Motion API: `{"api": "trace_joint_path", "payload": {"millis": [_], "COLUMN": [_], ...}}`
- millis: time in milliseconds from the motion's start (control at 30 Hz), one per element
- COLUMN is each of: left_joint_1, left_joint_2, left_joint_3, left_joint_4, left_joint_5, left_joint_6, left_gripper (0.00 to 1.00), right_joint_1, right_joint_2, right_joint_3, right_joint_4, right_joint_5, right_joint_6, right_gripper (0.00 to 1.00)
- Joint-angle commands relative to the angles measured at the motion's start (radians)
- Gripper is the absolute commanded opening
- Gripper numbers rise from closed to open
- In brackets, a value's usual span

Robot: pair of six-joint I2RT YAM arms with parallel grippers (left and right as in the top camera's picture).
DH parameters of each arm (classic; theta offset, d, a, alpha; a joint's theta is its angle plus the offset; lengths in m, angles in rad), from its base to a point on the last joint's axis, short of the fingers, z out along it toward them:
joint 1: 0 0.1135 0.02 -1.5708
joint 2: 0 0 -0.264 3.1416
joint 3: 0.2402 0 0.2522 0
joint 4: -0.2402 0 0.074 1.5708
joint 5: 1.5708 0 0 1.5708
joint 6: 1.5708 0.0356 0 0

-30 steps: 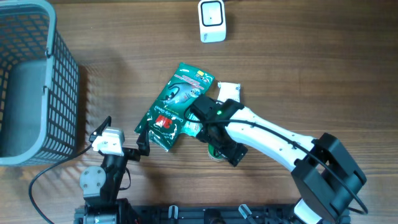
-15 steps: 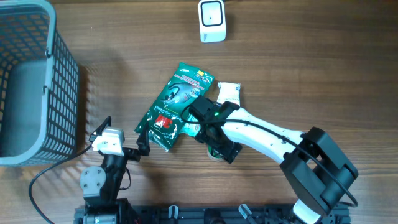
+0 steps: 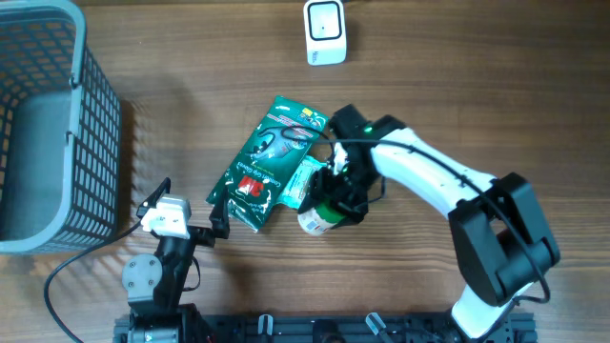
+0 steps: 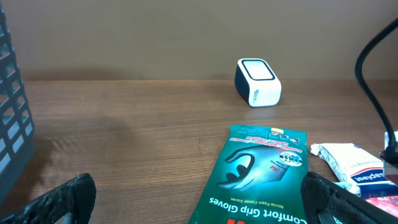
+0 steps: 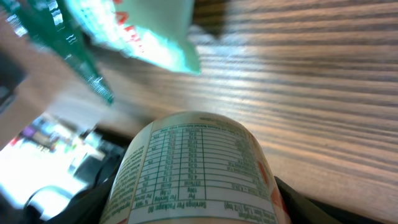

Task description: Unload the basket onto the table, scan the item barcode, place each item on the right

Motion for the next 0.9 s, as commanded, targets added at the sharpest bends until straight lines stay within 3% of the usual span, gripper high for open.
{"api": "trace_joint_path", "payload": {"millis": [0, 133, 333, 467, 533, 633, 733, 867], "left_joint_1": [0.006, 0.006, 0.006, 0.006, 0.006, 0.006, 0.006, 0.006], "left_joint_2": [-0.001, -0.001, -0.001, -0.001, -0.001, -0.001, -0.001, -0.001], "left_joint_3": [-0.006, -0.006, -0.006, -0.006, -0.006, -0.006, -0.006, -0.006], "left_joint_4": [0.002, 0.002, 0.002, 0.002, 0.002, 0.002, 0.002, 0.002], "left_joint_5": [0.002, 0.002, 0.002, 0.002, 0.002, 0.002, 0.002, 0.002], "left_joint_6": [0.001, 0.001, 0.001, 0.001, 0.001, 0.001, 0.001, 0.001], "left_gripper": [1.00, 1.00, 1.00, 1.00, 1.00, 1.00, 1.00, 1.00], "right_joint_1": [-0.035, -0.032, -0.032, -0.032, -0.032, -0.032, -0.032, -0.035], "right_joint_2": [0.012, 0.012, 0.009, 0.009, 0.009, 0.023, 0.105, 0.245], "right_joint_3": [0.022, 0.022, 0.064, 0.292, 0.377, 0.367, 0.367, 0.367], "right_joint_4": [-0.080, -0.149, -0.192, -0.203, -0.082, 0.199, 0.491, 0.879], "right_joint_5": [-0.132, -0.081, 0.015, 0.336, 0.596, 0.922, 1.025, 1.128], "right_joint_6": [-0.172, -0.233, -0.263, -0.232, -0.231, -0.232, -0.362, -0.528], "right_gripper": [0.61, 0.53, 0.51, 0.52, 0.53, 0.52, 0.52, 0.66]}}
